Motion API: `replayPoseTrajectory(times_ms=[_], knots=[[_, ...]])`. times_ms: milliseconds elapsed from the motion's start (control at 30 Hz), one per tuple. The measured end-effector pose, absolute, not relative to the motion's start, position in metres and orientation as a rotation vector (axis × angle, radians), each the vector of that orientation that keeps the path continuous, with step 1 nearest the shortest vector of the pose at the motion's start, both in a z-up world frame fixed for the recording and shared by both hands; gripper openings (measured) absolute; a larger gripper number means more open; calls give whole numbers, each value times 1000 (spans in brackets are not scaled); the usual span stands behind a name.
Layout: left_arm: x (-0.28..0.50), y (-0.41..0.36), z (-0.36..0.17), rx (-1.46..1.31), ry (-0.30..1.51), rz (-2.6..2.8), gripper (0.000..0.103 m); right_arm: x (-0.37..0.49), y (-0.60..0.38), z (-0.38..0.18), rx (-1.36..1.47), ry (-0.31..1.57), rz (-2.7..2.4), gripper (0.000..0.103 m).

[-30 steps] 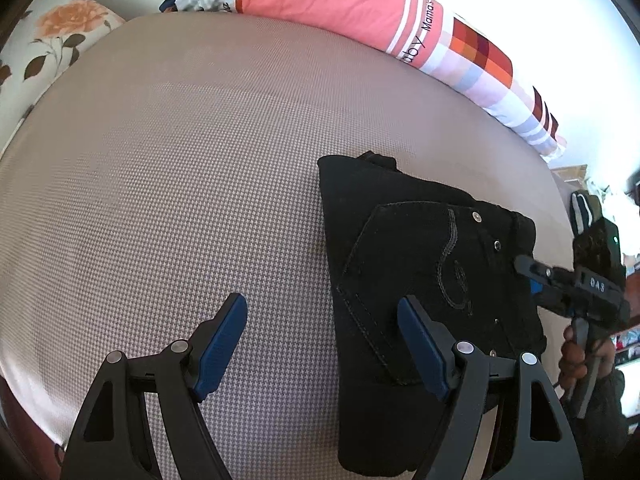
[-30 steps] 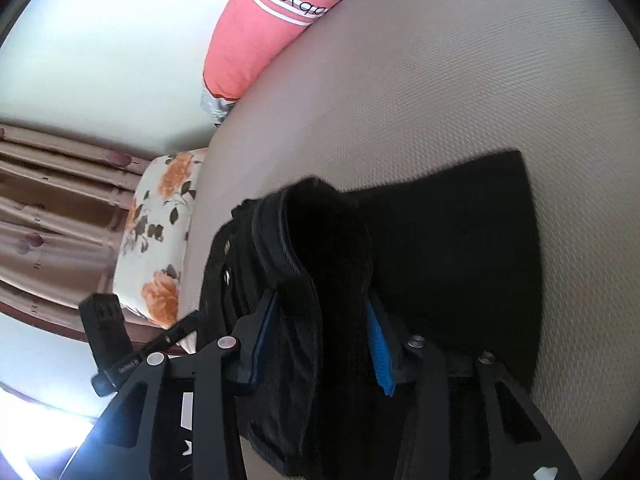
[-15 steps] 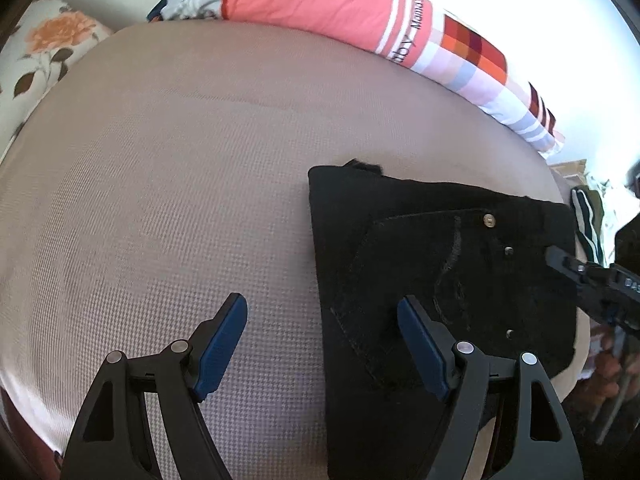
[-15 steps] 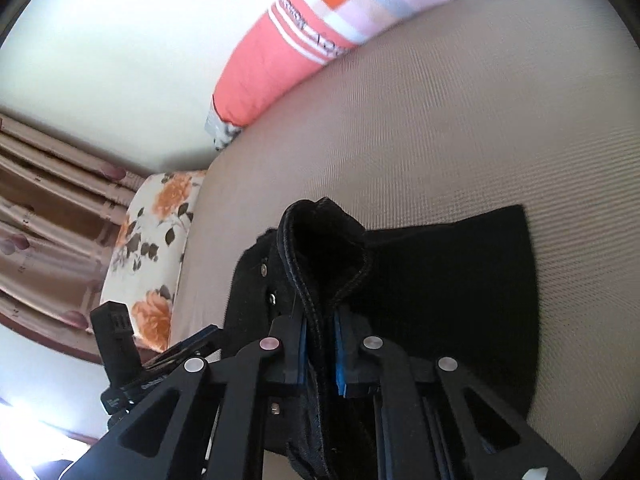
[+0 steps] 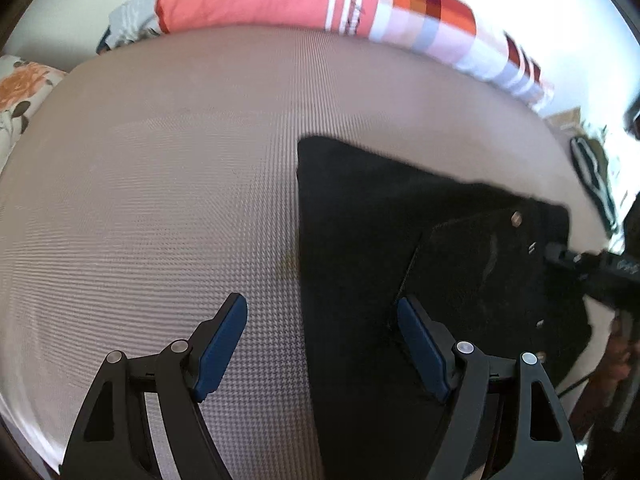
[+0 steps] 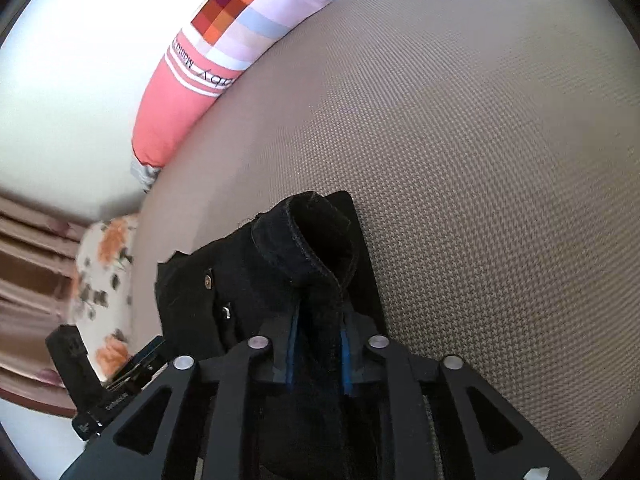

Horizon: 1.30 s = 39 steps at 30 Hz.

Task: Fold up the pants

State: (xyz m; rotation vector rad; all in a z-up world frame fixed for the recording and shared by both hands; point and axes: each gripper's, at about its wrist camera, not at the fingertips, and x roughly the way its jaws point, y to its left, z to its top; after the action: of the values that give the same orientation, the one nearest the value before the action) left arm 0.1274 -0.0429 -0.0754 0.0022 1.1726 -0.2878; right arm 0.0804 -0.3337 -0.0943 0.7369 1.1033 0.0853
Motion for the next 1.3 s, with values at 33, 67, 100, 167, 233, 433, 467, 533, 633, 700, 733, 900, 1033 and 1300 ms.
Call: replayPoseTrajectory(times_ms=[33,67,100,167,233,433,467,533,633,700,733,900,1033,1300], knots=[[128,-44,-79,11,1170,-284,78,80,-332,-93,732,1105,80,20],[128,-45,-79,11,1166,-284,78,78,-331,-91,726,1109,71,23],[127,-45,-79,10,1165,-284,78,75,-331,-90,720,1113,71,24],[127,-44,-79,10,1169,-288,78,69,-329,-87,690,1130,66,24],[124,-45,-79,13,1173,-296,78,62,-326,-83,651,1149,62,25],[111,-52,-79,39,1173,-313,78,39,-318,-71,597,1161,57,25],[109,-53,-79,41,1172,-314,78,36,-316,-69,586,1161,54,25],[104,-53,-79,44,1170,-319,78,31,-315,-66,574,1158,50,25],[100,-56,-79,50,1169,-324,78,25,-314,-64,578,1156,44,25],[96,-56,-78,56,1164,-332,78,20,-315,-63,585,1154,44,25],[95,-56,-78,61,1163,-331,78,18,-315,-63,588,1155,44,25],[89,-55,-77,59,1163,-339,78,8,-320,-63,633,1152,51,26],[87,-55,-77,53,1164,-341,78,4,-319,-61,637,1155,63,26],[87,-54,-78,53,1167,-353,78,0,-313,-50,577,1123,61,14]])
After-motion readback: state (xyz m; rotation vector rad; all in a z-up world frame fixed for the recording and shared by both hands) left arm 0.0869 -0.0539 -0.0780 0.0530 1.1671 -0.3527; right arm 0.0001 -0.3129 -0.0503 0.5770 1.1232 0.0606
